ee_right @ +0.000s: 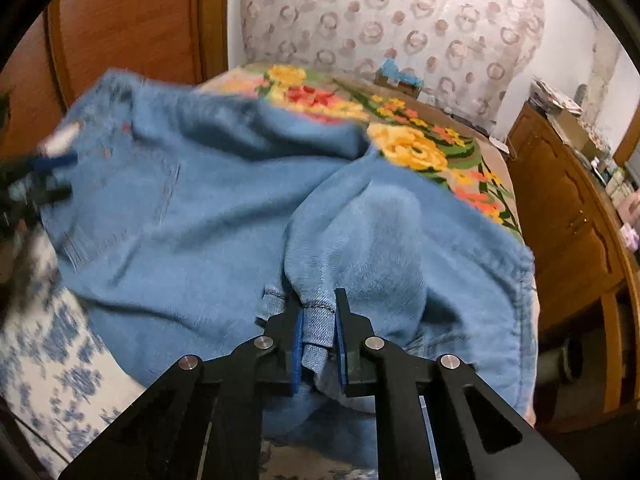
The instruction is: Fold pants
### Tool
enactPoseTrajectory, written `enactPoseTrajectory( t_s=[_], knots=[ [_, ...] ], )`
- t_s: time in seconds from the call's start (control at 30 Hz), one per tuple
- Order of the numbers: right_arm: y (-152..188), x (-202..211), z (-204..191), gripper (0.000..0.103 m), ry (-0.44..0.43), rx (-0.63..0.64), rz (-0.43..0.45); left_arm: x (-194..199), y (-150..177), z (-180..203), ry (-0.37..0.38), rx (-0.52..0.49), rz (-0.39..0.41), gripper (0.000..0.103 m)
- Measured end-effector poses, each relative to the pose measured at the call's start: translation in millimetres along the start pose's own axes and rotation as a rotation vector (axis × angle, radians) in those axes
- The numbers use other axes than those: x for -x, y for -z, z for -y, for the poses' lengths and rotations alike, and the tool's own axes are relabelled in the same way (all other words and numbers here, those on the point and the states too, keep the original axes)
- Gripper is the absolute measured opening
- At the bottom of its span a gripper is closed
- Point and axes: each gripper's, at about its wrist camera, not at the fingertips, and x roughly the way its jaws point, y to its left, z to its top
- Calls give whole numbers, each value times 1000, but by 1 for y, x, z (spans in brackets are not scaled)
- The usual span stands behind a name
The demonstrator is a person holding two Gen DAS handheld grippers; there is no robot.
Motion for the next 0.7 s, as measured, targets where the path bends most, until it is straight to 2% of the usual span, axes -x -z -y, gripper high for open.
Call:
enactPoseTrajectory(
  t_s=[0.2, 0.3, 0.57, 0.6, 0.63, 0.7],
  knots=[
    [-21, 17, 53, 13, -34, -137, 70, -3, 2, 1, -2, -4, -7, 81],
    [-22, 17, 81, 13, -17, -230, 84, -3, 2, 2, -4, -2, -8, 81],
    [-29, 0, 119, 13, 178, -278, 90, -5, 4, 4, -16, -12, -8, 81],
    [-35, -5, 117, 15, 211, -277, 95, -5, 5, 4, -17, -13, -8, 81],
    [-39, -11, 120, 28, 240, -275, 95, -5, 5, 4, -17, -13, -7, 81],
    [-43, -22, 124, 39, 292, -296, 76, -4, 7, 3, -14, -11, -4, 81]
  ],
)
